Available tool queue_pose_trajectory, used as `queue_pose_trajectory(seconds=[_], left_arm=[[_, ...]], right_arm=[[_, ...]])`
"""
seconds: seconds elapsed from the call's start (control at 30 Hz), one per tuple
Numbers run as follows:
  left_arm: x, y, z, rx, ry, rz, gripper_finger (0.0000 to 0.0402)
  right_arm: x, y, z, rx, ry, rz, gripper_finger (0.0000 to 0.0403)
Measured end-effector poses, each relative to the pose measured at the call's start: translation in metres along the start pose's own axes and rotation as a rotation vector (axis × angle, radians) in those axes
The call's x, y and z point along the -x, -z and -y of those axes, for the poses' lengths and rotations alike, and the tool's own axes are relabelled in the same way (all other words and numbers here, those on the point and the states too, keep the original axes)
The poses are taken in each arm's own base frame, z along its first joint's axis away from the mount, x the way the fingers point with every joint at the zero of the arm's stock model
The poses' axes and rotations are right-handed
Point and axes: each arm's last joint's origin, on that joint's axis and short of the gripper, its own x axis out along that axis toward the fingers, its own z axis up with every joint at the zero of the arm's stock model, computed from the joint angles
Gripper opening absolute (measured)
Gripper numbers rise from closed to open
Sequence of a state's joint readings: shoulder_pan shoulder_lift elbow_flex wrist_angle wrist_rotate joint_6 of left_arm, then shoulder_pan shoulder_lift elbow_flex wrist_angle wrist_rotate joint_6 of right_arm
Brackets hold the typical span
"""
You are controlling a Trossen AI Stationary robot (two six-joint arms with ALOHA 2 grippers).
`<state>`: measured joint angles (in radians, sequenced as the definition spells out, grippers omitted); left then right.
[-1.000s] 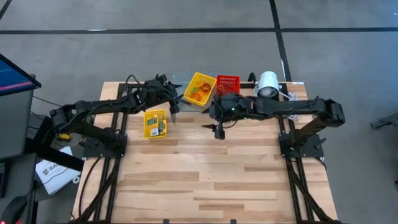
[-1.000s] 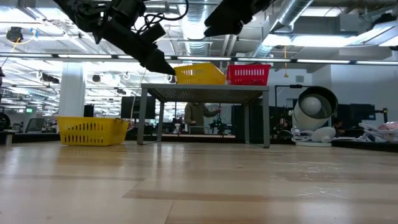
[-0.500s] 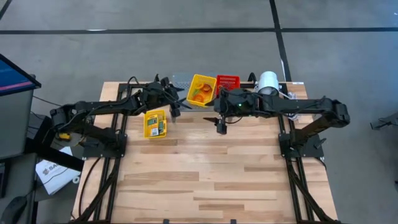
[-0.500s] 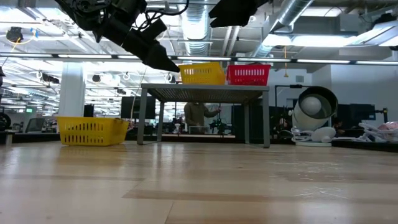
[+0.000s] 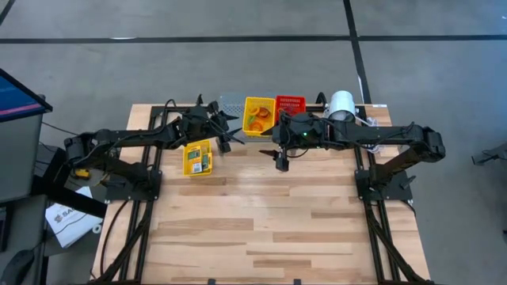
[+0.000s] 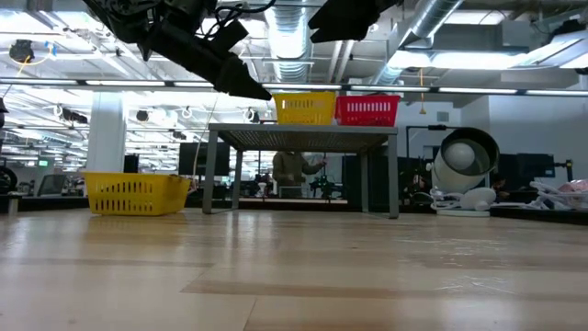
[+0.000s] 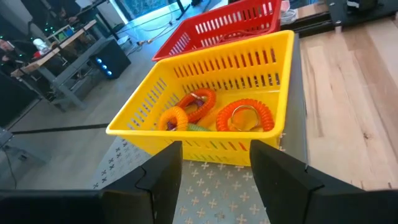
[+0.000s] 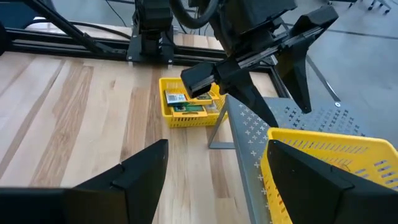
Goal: Pick & Place Office Desk Supplies
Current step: Put the bottom yellow bin filled with spiral keychains on the shelf, then put the yellow bin filled with crayon boxes on the shelf
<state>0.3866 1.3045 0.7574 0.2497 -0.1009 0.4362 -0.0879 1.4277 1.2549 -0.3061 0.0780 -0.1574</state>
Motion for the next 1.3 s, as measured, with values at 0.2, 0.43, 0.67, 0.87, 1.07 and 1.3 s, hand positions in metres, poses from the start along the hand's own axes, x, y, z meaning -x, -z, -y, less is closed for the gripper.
queue_pose_trajectory(seconds=[0.2, 0.43, 0.67, 0.87, 1.07, 1.3], left_arm=[[0.006, 0.001, -0.001, -0.004, -0.018, -0.043, 0.0182], [0.05, -0.011, -0.002, -0.009, -0.052, -0.111, 0.0182], [0.095, -0.011, 0.011, 0.048, 0.046, -0.194, 0.0182], [0.107, -0.013, 0.025, 0.179, 0.141, -0.192, 0.0182], [0.107, -0.017, 0.033, 0.262, 0.239, 0.031, 0.0182], [0.119, 0.01, 0.038, 0.33, 0.226, 0.157, 0.0182]], right_arm=[[0.0, 0.001, 0.0, -0.015, -0.002, -0.015, 0.027], [0.0, 0.002, -0.001, -0.015, -0.008, -0.026, 0.027], [0.0, 0.0, -0.004, 0.006, -0.014, -0.001, 0.027], [0.001, -0.003, -0.015, 0.02, -0.044, 0.015, 0.027], [0.003, -0.005, -0.029, 0.016, -0.083, 0.023, 0.027], [0.006, -0.005, -0.043, 0.029, -0.121, 0.019, 0.027]])
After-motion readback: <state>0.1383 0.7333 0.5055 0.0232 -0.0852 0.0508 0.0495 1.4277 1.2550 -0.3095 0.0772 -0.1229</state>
